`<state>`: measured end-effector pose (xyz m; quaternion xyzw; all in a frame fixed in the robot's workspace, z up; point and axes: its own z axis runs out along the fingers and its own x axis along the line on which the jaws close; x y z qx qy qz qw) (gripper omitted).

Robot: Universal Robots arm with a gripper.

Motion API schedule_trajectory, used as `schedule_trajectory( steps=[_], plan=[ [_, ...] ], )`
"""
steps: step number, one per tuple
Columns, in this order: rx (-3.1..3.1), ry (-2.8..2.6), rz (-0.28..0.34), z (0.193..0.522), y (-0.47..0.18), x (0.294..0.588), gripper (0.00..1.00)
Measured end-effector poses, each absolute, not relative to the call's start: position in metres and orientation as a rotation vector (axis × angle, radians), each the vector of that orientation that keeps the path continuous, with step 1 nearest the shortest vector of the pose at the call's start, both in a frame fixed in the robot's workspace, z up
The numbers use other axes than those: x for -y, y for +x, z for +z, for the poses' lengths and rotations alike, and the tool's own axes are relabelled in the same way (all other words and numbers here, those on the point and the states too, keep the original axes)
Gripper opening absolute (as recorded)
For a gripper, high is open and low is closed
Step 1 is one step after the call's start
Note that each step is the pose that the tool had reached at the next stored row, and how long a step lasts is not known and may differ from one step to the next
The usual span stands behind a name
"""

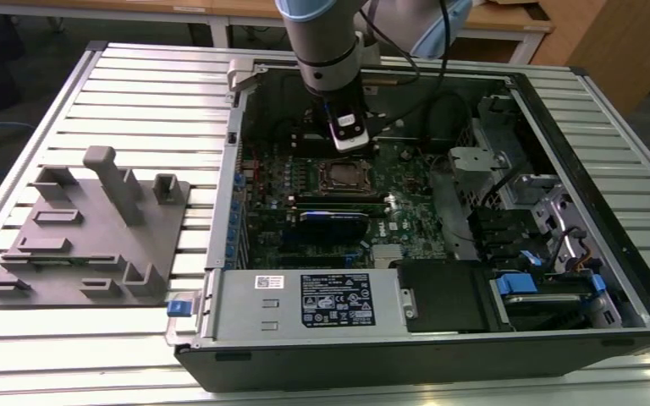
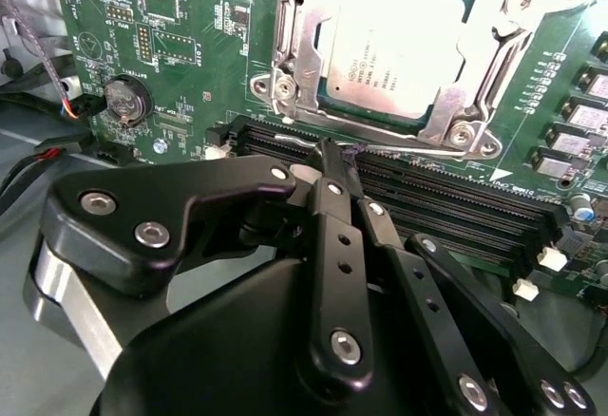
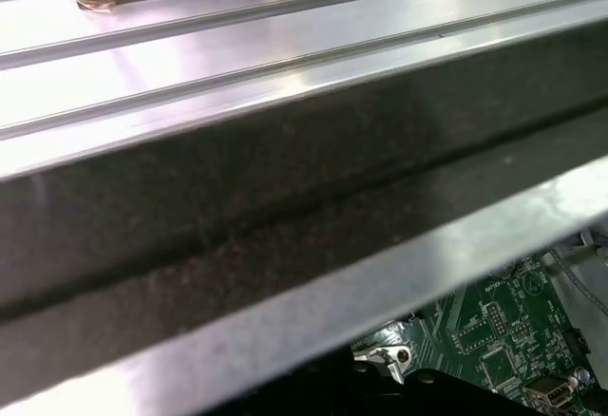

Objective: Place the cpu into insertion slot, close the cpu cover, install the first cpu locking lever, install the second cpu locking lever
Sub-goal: 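Install the first cpu locking lever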

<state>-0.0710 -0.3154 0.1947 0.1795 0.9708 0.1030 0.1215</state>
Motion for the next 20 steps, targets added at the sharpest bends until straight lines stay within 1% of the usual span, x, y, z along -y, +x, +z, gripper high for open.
schedule_trajectory(
  steps=[14,20],
  plan=[
    [-2.833,0.523,0.3,0.194,-0.0732,0.3151,0.1],
    [-2.833,0.52,0.274,0.1922,-0.0732,0.3151,0.1]
  ],
)
